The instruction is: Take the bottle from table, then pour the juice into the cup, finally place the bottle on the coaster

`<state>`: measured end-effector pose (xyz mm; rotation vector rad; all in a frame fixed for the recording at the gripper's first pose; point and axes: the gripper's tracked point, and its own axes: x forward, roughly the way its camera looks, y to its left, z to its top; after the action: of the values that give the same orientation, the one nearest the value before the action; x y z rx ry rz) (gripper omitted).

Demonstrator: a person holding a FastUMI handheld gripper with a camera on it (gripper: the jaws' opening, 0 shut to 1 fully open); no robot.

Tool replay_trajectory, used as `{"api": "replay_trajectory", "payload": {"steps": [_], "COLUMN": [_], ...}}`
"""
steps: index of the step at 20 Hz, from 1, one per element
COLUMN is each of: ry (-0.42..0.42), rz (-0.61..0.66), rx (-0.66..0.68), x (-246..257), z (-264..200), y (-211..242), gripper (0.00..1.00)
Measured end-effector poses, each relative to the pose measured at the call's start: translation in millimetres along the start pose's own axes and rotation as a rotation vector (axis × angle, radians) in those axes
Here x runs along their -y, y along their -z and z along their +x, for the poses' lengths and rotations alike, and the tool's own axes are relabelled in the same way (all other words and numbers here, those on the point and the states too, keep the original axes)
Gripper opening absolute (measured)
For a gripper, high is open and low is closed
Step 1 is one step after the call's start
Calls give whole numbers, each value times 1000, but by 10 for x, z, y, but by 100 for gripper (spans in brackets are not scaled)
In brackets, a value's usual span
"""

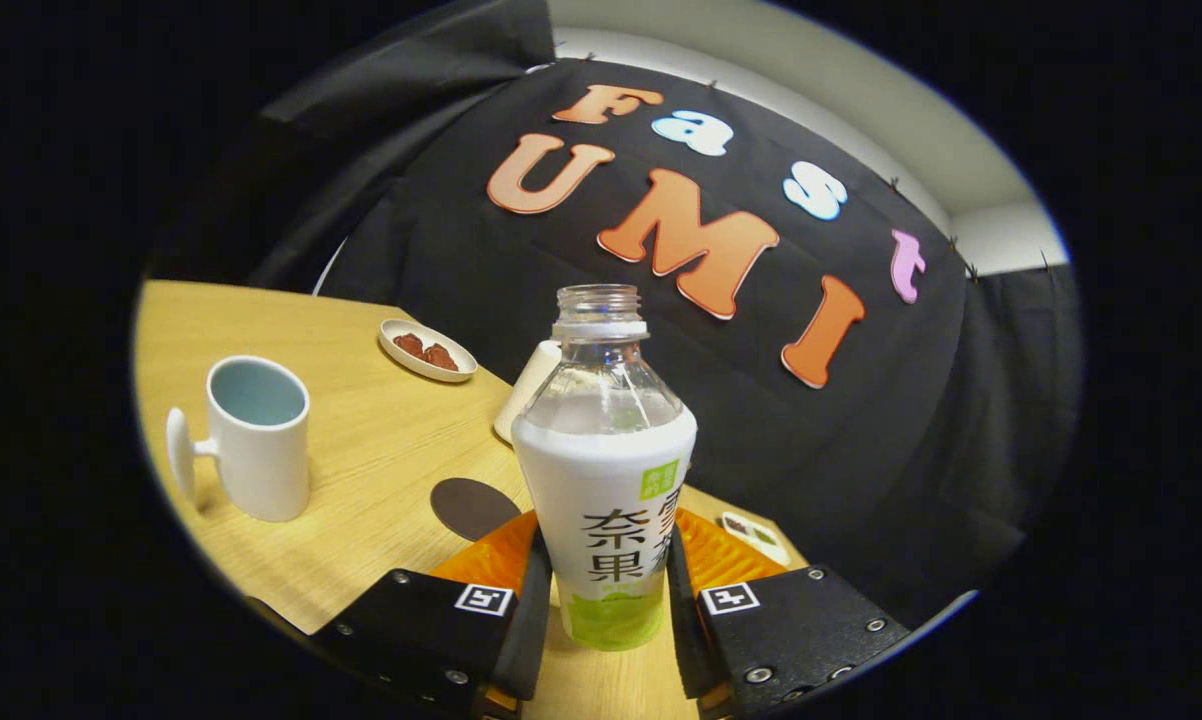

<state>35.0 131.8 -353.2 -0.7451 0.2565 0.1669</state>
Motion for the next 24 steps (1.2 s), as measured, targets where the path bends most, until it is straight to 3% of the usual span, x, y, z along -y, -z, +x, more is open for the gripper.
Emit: {"api": "replay_trajectory", "payload": {"steps": [9, 12, 18, 24], "ry": [135, 147, 159, 145], "rz": [-497, -635, -814, -914], "rx": [194, 242, 297, 332], "x": [-16, -115, -180, -362], "z": [-34, -9, -5, 76], "y": [-419, -479, -599, -657], "gripper": [54, 54, 54, 53]}}
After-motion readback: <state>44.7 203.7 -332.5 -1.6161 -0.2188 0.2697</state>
